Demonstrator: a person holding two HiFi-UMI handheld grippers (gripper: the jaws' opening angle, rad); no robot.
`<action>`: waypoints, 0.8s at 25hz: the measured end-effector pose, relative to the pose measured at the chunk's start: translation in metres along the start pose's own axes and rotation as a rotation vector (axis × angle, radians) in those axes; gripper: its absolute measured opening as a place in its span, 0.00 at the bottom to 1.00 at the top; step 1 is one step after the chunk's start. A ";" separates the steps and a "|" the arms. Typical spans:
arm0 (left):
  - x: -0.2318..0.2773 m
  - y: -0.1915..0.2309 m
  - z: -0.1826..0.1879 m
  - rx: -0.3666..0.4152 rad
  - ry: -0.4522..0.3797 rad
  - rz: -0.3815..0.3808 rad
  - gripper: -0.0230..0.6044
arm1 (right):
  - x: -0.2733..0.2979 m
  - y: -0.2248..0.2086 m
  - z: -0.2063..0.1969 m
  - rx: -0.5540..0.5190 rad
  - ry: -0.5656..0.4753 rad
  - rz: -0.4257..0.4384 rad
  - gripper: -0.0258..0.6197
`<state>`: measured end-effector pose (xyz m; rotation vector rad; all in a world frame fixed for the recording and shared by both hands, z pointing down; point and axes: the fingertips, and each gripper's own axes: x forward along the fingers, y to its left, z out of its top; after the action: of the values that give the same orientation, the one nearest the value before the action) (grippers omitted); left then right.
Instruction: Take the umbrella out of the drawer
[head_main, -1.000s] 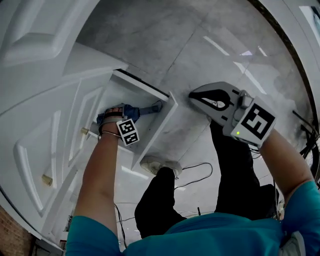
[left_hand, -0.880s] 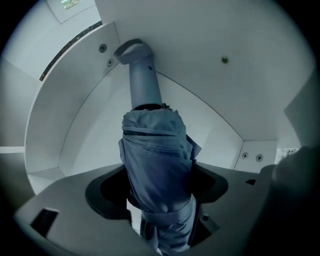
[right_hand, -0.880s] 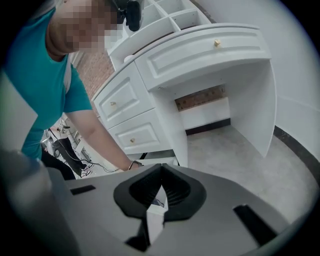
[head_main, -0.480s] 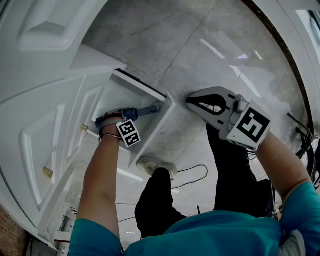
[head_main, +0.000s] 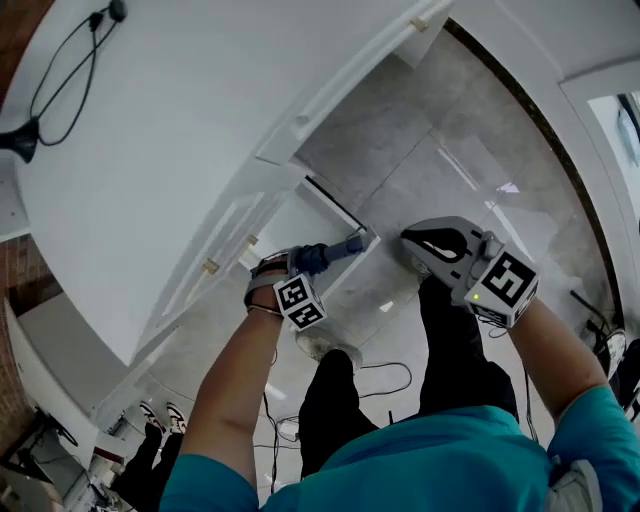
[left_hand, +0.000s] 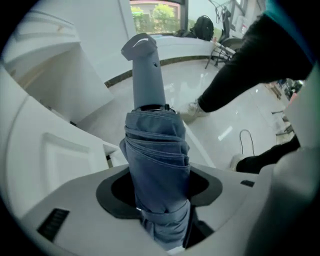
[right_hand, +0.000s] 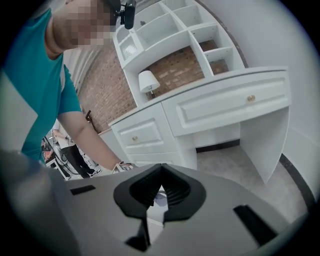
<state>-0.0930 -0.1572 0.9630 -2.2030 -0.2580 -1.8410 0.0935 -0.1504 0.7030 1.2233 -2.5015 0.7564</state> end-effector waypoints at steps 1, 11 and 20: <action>-0.024 0.000 0.008 -0.042 -0.027 0.001 0.43 | -0.008 0.005 0.015 0.000 -0.001 -0.003 0.08; -0.297 0.057 0.056 -0.464 -0.315 0.186 0.43 | -0.052 0.045 0.218 -0.158 -0.085 0.084 0.07; -0.561 0.109 0.045 -0.791 -0.669 0.468 0.43 | -0.073 0.125 0.404 -0.325 -0.172 0.226 0.07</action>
<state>-0.1207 -0.2306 0.3956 -2.9705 0.9466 -0.9766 0.0388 -0.2629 0.2923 0.9388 -2.7950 0.2790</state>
